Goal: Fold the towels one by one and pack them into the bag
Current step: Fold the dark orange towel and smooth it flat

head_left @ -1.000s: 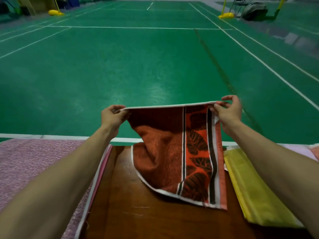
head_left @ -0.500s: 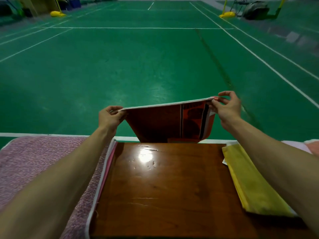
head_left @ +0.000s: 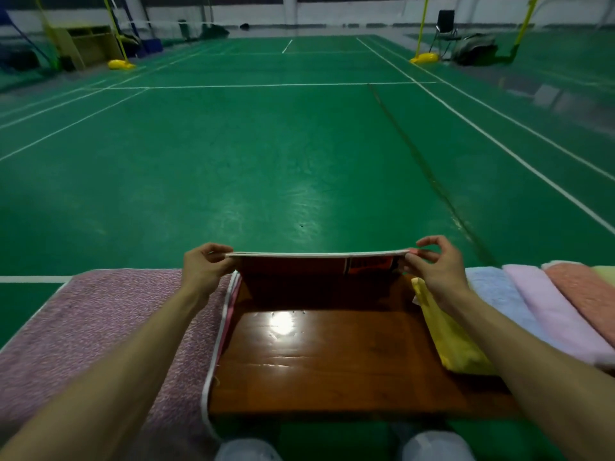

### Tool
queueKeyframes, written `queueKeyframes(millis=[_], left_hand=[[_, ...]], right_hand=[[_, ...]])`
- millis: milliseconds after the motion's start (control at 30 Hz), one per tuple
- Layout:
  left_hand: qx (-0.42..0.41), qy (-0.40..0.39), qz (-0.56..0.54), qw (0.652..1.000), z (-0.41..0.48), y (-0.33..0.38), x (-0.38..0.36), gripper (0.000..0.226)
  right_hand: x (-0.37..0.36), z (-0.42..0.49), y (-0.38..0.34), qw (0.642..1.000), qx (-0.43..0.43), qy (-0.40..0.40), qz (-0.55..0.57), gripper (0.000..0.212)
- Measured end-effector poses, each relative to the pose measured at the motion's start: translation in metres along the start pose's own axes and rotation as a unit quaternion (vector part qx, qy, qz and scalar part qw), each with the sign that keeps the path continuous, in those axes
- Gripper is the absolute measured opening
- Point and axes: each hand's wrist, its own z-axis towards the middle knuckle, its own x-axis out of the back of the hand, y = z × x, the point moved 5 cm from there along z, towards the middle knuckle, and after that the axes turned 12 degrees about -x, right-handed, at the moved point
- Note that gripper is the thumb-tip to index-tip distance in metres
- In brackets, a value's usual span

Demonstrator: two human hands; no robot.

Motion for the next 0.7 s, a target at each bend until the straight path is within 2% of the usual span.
queueKeyframes(millis=[100, 267, 467, 700], left_hand=[[-0.029, -0.002, 0.031, 0.999, -0.021, 0.018, 0.006, 0.021], [-0.064, -0.02, 0.023, 0.997, -0.061, 0.035, 0.019, 0.019], [-0.072, -0.084, 0.036, 0.993, -0.098, 0.034, 0.037, 0.016], [-0.089, -0.081, 0.026, 0.992, -0.114, 0.046, 0.048, 0.021]], right_hand=[[0.011, -0.026, -0.001, 1.0, 0.009, 0.009, -0.025, 0.022], [0.024, -0.066, -0.002, 0.993, 0.075, 0.037, -0.089, 0.024], [0.03, -0.097, 0.009, 0.987, 0.124, -0.004, -0.105, 0.03], [0.03, -0.111, 0.007, 0.973, 0.189, 0.021, -0.131, 0.024]])
